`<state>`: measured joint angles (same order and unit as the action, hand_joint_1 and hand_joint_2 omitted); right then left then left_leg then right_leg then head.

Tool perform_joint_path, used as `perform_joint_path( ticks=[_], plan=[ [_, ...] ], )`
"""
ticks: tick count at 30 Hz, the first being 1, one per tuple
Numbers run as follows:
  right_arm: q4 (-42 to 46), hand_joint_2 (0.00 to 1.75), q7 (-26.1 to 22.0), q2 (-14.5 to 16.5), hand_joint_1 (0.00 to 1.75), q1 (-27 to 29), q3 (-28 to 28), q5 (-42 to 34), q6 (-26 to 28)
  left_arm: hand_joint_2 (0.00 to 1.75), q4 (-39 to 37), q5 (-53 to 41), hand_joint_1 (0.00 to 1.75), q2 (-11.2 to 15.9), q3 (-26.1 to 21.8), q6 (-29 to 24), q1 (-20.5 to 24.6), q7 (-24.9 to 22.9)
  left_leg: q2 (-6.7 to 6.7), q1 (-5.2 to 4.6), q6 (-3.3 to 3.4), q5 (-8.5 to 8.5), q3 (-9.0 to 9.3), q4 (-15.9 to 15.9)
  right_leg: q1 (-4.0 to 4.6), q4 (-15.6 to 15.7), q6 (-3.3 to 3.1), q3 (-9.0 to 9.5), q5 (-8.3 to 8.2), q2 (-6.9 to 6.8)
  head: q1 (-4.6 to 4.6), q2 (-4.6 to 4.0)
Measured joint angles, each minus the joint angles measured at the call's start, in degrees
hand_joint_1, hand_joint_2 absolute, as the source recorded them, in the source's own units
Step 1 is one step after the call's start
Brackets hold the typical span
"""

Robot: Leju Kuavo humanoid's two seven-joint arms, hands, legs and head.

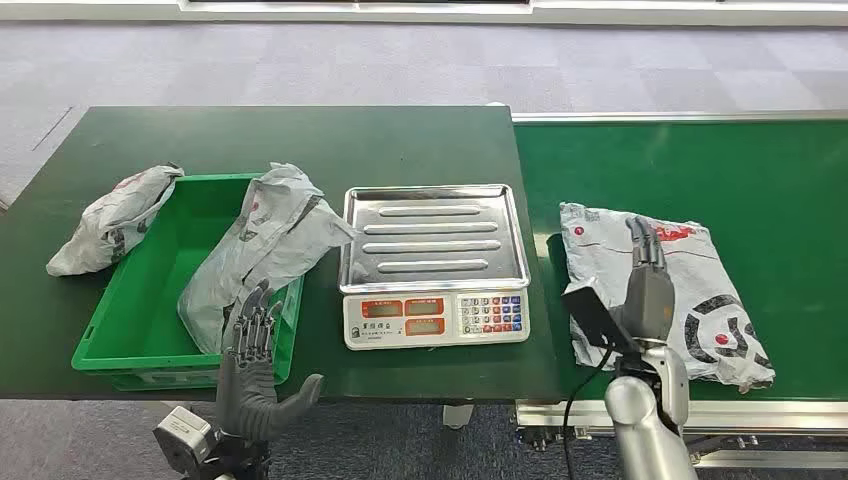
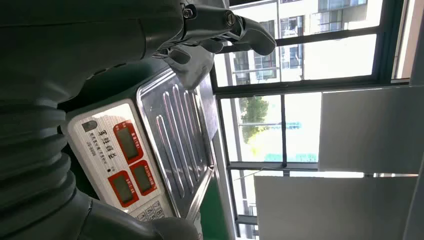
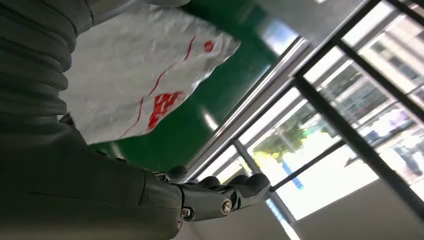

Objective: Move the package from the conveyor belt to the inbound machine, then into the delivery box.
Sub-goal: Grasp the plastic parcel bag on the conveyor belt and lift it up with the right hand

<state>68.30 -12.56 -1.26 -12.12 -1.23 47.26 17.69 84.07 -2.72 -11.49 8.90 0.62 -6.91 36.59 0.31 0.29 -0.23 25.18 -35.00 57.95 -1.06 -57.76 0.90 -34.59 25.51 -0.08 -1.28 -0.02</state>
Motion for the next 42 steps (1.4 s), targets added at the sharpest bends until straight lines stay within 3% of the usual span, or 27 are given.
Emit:
perform_joint_path(
  ticks=[4,7,10,13,15,20,24,31,42],
  plan=[
    [-10.7,1.75,0.9,-3.8,0.0,-7.7,-2.4,1.1,1.0,1.75,0.0,0.2,0.0,0.2,0.0,0.1,0.3,0.0,-0.03,-0.06,0.07,-0.05,-0.02,0.1,-0.02,0.0,0.08,0.03,-0.06,-0.05,0.01,0.0],
    [-20.3,1.75,7.6,-6.8,0.0,-13.7,-3.6,3.5,-1.6,1.75,-0.2,0.6,0.0,0.3,0.0,0.1,0.7,-0.1,-0.04,-0.09,0.08,-0.05,-0.01,0.1,-0.04,0.0,0.08,0.02,-0.08,-0.04,-0.01,0.0],
    [-30.7,1.75,17.0,-10.0,0.0,-19.2,-3.8,7.0,-10.0,1.75,-0.8,1.4,0.0,0.4,0.0,-0.2,1.8,-0.5,-0.13,-0.09,0.09,-0.05,-0.03,0.1,-0.07,0.0,0.11,0.02,-0.08,-0.12,0.0,0.0],
    [-38.3,1.75,22.8,-12.4,0.0,-21.9,-3.8,9.8,-22.2,1.75,-1.9,2.1,0.0,0.6,0.1,-0.6,2.9,-0.8,-0.21,-0.09,0.1,-0.04,-0.05,0.1,-0.07,0.0,0.12,0.03,-0.07,-0.16,0.01,-0.01],
    [-41.8,1.75,23.9,-13.3,0.0,-22.1,-3.8,11.0,-27.6,1.75,-2.8,2.5,0.0,0.7,0.2,-0.8,3.6,-0.9,-0.27,-0.09,0.11,-0.03,-0.08,0.1,-0.07,0.0,0.12,0.02,-0.06,-0.18,0.01,-0.01],
    [-46.6,1.75,23.6,-14.8,0.03,-22.2,-3.8,11.7,-33.2,1.75,-4.6,2.7,0.0,0.8,0.5,-0.8,5.1,-0.9,-0.28,-0.08,0.17,0.02,-0.1,0.1,-0.06,0.0,0.15,0.0,0.02,-0.2,0.01,-0.01],
    [-48.5,1.75,20.7,-15.9,1.75,-22.0,-3.8,10.9,-37.5,1.75,-6.2,2.7,0.0,0.8,1.0,-0.7,6.2,-0.9,-0.28,-0.08,0.23,0.06,-0.03,0.1,-0.06,0.0,0.21,0.09,0.09,-0.26,0.0,0.0],
    [-49.4,1.75,18.7,-17.8,1.75,-21.7,-3.8,9.7,-38.4,1.75,-8.7,2.7,0.0,0.8,1.4,-0.4,7.6,-0.4,-0.29,-0.07,0.35,0.14,0.08,0.2,-0.06,0.1,0.3,0.32,0.15,-0.31,0.01,0.0],
    [-49.7,1.75,19.7,-18.4,1.75,-22.0,-3.8,10.1,-33.7,1.75,-9.1,2.7,0.0,0.9,1.5,-0.3,7.8,-0.4,-0.34,-0.09,0.43,0.19,0.08,0.3,-0.07,0.1,0.33,0.43,0.14,-0.38,0.01,0.0]
  ],
)
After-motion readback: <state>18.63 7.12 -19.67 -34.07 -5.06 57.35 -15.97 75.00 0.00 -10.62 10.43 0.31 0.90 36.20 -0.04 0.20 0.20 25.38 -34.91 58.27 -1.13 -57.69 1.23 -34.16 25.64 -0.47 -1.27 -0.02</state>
